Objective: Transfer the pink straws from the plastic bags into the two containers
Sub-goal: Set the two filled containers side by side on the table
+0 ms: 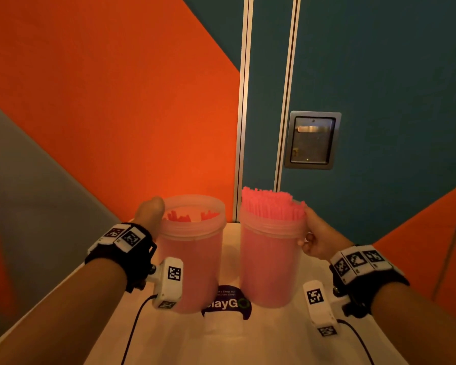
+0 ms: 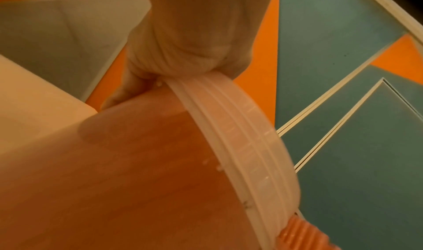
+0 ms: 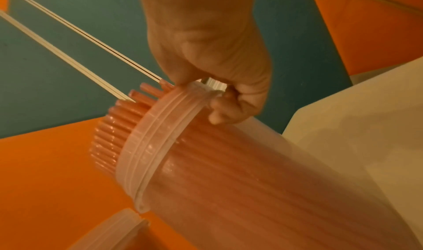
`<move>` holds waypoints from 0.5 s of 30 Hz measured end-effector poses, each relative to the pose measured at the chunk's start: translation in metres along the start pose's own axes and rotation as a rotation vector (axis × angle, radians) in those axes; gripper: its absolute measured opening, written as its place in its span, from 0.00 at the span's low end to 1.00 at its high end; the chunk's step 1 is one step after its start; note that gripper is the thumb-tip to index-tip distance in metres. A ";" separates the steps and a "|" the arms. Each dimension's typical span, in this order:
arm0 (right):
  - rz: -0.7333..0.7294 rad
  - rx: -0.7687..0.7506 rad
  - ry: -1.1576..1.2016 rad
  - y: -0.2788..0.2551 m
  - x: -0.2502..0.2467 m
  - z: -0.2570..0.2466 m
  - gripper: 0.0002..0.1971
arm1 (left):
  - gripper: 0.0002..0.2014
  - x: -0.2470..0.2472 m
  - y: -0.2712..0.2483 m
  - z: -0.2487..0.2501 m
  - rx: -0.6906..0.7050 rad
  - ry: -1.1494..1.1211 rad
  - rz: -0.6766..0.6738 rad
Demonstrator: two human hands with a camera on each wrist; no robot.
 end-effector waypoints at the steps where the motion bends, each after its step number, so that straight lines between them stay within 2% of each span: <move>1: 0.046 0.007 -0.043 0.000 -0.004 -0.002 0.34 | 0.28 0.002 0.001 -0.002 -0.026 -0.081 -0.013; 3: 0.248 -0.126 -0.236 -0.002 -0.025 -0.018 0.38 | 0.32 0.002 -0.002 0.007 0.066 -0.125 -0.009; 5: 0.430 -0.389 -0.470 -0.019 -0.031 -0.053 0.33 | 0.30 -0.006 -0.022 0.026 0.295 0.028 0.072; 6: 0.458 -0.535 -0.578 -0.031 -0.025 -0.068 0.30 | 0.29 -0.008 -0.040 0.038 0.438 0.173 0.131; 8: 0.395 -0.816 -0.818 -0.054 0.003 -0.087 0.30 | 0.26 0.008 -0.071 0.052 0.702 0.511 0.168; 9: 0.305 -0.902 -0.965 -0.058 0.021 -0.087 0.31 | 0.25 0.021 -0.075 0.051 0.772 0.672 0.136; 10: 0.190 -0.933 -1.121 -0.058 0.038 -0.080 0.32 | 0.26 0.034 -0.075 0.046 0.806 0.826 0.102; 12: -0.016 -0.882 -1.341 -0.047 0.060 -0.059 0.31 | 0.26 0.045 -0.071 0.036 0.788 1.010 0.070; 13: -0.051 -0.865 -1.365 -0.042 0.064 -0.054 0.32 | 0.26 0.046 -0.069 0.034 0.767 1.039 0.068; 15: -0.030 -0.872 -1.352 -0.041 0.067 -0.053 0.32 | 0.26 0.046 -0.068 0.034 0.749 1.038 0.059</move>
Point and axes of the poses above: each hand's wrist, its own y-axis towards the middle knuckle, its own x-axis out of the palm, z = x × y, the point moved 9 cm from there along y, towards the middle knuckle, and after that the axes turned 8 degrees about -x, right-handed, at the moved point
